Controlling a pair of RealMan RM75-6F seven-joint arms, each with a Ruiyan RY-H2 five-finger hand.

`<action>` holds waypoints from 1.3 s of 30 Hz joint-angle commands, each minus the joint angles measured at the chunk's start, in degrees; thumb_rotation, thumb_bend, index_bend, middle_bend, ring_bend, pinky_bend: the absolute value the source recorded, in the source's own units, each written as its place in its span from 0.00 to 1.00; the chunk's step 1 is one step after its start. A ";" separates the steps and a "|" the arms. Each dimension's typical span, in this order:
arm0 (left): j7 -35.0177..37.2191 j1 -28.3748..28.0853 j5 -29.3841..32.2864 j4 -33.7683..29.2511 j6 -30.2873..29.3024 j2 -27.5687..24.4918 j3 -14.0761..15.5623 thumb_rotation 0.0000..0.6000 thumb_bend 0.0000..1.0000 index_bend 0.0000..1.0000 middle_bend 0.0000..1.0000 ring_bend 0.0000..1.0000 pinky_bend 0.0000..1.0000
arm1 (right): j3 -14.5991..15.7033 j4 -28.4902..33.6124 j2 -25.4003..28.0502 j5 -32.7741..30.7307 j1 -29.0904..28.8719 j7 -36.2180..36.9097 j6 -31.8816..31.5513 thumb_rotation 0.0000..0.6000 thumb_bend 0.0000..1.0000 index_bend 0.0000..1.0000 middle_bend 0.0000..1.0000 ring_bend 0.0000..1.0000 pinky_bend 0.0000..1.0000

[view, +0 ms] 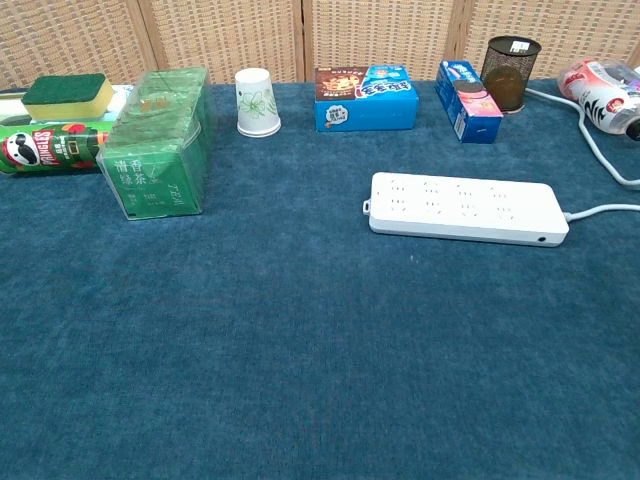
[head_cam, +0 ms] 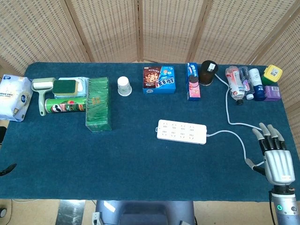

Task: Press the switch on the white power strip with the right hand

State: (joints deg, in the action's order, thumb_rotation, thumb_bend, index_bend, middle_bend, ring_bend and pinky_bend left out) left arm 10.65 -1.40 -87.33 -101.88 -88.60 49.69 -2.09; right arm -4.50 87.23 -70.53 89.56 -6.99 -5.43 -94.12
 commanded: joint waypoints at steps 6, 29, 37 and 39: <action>0.42 0.08 -0.34 0.12 -0.11 -0.18 0.18 1.00 0.11 0.00 0.00 0.00 0.00 | -0.15 -0.28 -0.41 0.75 0.24 -0.91 -0.14 1.00 0.00 0.14 0.00 0.00 0.01; -0.86 -0.70 1.32 -0.63 1.80 -0.25 -0.08 1.00 0.11 0.00 0.00 0.00 0.00 | -4.69 2.46 -6.54 -12.76 -16.76 -23.68 29.46 1.00 0.68 0.27 0.96 1.00 1.00; -0.31 -0.60 1.48 -0.56 1.62 -0.39 -0.15 1.00 0.11 0.00 0.00 0.00 0.00 | -5.39 1.14 -9.59 -19.03 -19.67 -29.28 32.58 1.00 0.68 0.29 0.96 1.00 1.00; -0.13 -0.68 1.62 -0.52 1.79 -0.46 -0.19 1.00 0.11 0.00 0.00 0.00 0.00 | -5.22 1.50 -10.06 -19.74 -20.28 -30.44 32.75 1.00 0.68 0.29 0.96 1.00 1.00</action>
State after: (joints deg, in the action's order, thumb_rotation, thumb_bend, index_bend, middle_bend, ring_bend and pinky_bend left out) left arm 10.50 -2.06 -85.73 -102.40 -86.82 49.25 -2.27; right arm -9.78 88.55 -80.19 70.27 -26.80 -35.20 -61.60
